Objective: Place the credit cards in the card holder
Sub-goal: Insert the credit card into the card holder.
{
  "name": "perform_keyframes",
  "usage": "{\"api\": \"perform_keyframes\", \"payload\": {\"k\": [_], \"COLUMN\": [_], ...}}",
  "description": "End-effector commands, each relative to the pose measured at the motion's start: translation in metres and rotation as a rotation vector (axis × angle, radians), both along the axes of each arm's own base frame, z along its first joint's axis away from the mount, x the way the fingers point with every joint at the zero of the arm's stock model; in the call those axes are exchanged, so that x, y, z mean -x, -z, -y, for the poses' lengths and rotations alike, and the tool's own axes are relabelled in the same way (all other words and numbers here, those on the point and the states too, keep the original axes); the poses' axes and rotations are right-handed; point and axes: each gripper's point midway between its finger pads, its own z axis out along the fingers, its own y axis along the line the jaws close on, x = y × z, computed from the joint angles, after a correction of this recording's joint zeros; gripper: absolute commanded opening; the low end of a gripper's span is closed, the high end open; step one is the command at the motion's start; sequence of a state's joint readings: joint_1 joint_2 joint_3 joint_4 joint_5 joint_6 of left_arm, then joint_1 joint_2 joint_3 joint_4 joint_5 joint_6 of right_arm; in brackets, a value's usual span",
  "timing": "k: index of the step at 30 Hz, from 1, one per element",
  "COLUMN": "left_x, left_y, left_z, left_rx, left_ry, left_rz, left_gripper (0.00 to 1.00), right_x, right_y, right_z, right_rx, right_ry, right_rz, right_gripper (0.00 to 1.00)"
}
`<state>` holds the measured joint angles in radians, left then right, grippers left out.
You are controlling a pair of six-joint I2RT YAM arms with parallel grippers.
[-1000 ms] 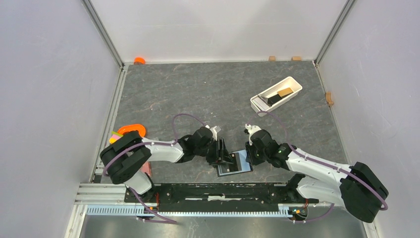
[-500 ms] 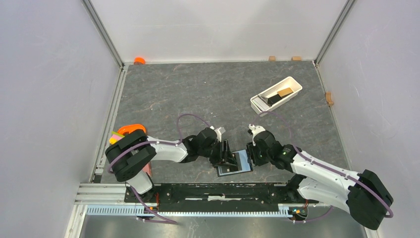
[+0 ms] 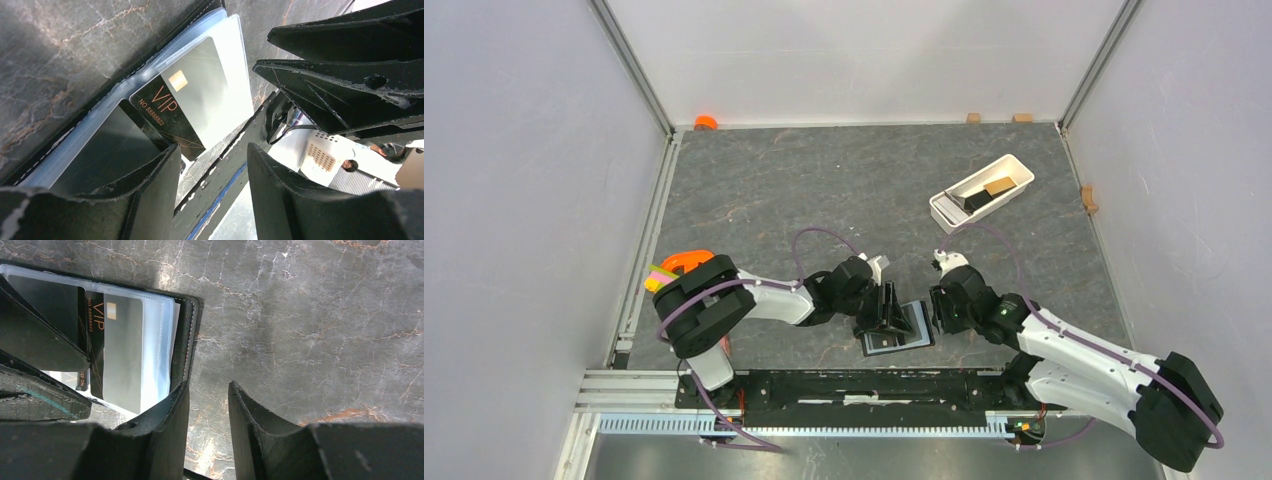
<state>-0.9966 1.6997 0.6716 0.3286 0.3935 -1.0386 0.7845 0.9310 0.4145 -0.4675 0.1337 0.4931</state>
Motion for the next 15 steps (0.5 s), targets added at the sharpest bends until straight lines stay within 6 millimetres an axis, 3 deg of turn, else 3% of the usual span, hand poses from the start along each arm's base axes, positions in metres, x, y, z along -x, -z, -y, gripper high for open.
{"api": "perform_keyframes", "payload": {"k": [1, 15], "left_x": [-0.005, -0.011], "left_y": [0.009, -0.007], "left_z": [0.004, 0.026], "left_rx": [-0.022, 0.057], "left_ry": [-0.011, 0.005], "left_rz": [0.020, 0.054], "left_gripper": [0.59, 0.58], "right_x": [-0.004, 0.001], "right_y": [-0.002, 0.005], "right_z": [0.006, 0.010], "right_rx": [0.001, -0.009], "right_ry": [0.042, 0.063], "right_rz": [0.029, 0.023], "right_gripper": [0.39, 0.38]}}
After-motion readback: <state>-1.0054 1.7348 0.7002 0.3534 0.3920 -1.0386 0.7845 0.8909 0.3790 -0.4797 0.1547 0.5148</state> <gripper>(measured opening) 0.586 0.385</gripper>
